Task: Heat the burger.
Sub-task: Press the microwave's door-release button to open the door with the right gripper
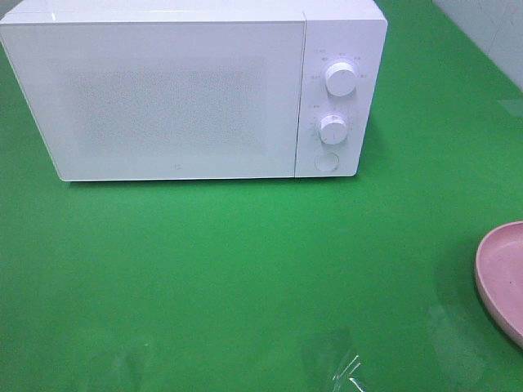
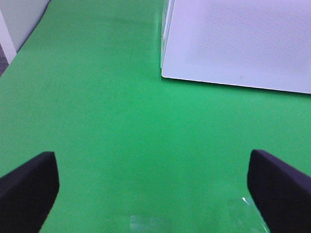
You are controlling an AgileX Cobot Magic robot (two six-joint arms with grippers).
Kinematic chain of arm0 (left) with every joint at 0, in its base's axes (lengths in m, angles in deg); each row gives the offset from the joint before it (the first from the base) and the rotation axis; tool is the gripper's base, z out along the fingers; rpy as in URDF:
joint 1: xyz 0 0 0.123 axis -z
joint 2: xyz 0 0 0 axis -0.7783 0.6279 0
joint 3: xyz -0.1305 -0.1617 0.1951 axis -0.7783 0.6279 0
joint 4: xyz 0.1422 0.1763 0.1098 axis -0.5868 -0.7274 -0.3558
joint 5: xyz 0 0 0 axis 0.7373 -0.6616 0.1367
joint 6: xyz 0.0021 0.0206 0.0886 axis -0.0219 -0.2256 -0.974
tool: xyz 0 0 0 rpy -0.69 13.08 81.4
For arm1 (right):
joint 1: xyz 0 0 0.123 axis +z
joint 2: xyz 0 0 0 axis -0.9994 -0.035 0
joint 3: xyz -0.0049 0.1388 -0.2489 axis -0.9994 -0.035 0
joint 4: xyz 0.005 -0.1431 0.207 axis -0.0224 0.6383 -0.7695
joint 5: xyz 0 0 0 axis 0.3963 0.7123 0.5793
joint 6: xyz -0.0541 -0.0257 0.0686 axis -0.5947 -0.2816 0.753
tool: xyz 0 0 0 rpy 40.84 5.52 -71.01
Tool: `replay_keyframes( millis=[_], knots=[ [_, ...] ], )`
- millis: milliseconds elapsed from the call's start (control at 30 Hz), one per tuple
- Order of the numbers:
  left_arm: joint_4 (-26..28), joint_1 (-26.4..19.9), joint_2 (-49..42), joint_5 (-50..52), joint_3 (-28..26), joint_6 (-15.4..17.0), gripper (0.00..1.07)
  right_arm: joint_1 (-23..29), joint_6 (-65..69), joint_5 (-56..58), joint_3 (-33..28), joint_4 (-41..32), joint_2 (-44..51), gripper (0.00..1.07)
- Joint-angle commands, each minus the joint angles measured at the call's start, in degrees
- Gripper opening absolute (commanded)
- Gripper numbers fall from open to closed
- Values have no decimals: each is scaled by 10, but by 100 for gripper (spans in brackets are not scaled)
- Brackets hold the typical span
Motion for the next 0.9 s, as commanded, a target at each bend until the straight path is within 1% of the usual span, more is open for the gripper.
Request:
replay_keyframes(
  millis=[33,433,500,600,700,733,800,900],
  knots=[
    [5,2,-10,5,1,-1,98,-1,-3,-9,-2,1,15,66],
    [5,2,-10,5,1,-1,98,-1,-3,-11,-1,1,15,66],
    [5,2,-10,5,1,-1,98,-1,8,-28,14,0,5,66],
    [5,2,-10,5,1,-1,98,-1,14,-31,19,0,-2,66],
    [5,2,-10,5,1,-1,98,-1,29,-56,27,0,-43,66],
    [5,2,-10,5,1,-1,98,-1,29,-56,27,0,-43,66],
    [5,2,-9,5,1,-1,98,-1,29,-95,26,2,-81,66],
    [5,2,-9,5,1,-1,98,-1,29,-106,26,2,-91,66]
  ],
)
